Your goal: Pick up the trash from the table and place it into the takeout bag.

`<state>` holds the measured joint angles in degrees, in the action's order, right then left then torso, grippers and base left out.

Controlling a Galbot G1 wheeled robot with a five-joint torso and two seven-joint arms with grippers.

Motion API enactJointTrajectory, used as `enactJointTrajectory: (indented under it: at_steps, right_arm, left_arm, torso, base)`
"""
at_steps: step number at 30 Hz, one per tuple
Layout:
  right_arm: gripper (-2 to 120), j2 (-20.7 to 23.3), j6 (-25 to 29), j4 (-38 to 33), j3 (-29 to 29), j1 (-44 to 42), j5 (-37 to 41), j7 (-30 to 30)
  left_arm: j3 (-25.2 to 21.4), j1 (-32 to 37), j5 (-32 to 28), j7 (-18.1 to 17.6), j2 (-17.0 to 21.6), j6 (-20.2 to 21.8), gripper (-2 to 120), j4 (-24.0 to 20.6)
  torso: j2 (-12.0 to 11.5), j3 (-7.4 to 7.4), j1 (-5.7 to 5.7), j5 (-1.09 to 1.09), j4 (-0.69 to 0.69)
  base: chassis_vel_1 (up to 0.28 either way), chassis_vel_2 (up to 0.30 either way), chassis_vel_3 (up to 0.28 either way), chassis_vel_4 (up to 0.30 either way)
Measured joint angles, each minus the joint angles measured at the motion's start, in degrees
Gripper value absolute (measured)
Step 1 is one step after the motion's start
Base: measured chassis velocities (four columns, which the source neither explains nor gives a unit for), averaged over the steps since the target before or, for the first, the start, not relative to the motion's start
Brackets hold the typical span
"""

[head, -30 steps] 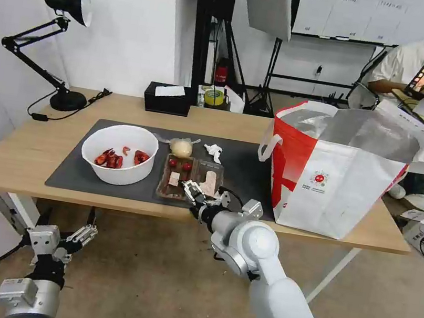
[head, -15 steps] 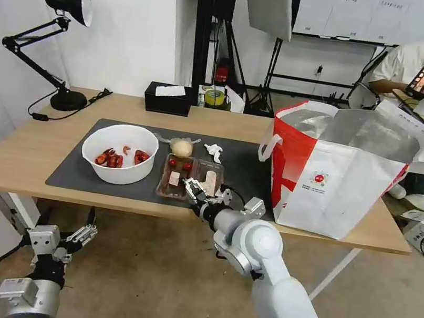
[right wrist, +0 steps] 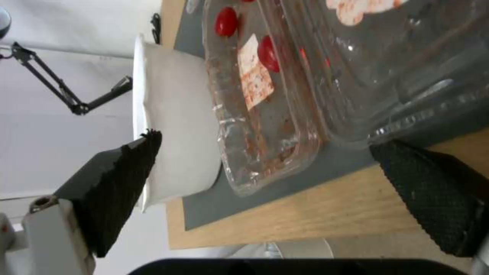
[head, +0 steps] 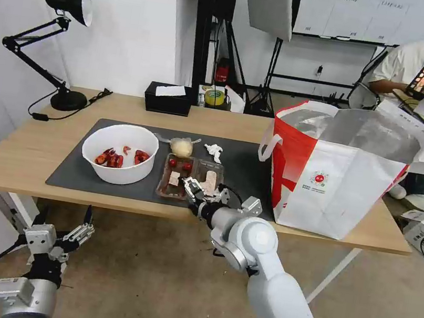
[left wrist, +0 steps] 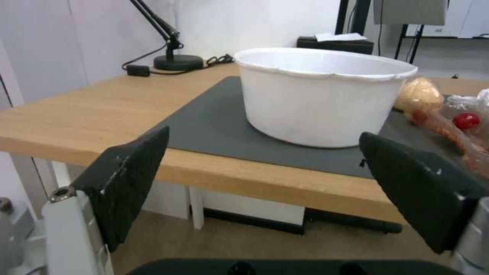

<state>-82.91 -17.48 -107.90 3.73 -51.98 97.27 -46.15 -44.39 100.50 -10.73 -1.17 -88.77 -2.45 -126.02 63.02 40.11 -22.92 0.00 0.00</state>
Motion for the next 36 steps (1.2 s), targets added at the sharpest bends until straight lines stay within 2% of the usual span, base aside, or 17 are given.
enactJointTrajectory:
  at_steps: [12, 36]
  right_arm:
    - [100, 0.5, 0.0, 0.0, 0.6, -0.1, -0.6, 0.8]
    - [100, 2.8, -0.7, -3.2, -3.3, -1.7, -18.6, 8.9]
  left_arm:
    - [0.1, 0.2, 0.1, 0.0, -0.2, -0.2, 100, -0.1]
    - [-0.2, 1.1, 0.2, 0.0, -0.5, -1.4, 100, -0.4]
  torso:
    - [0.0, 0.00, 0.00, 0.00, 0.00]
    - [0.0, 0.00, 0.00, 0.00, 0.00]
  base:
    - [0.000, 0.000, 0.000, 0.000]
    - [0.000, 0.000, 0.000, 0.000]
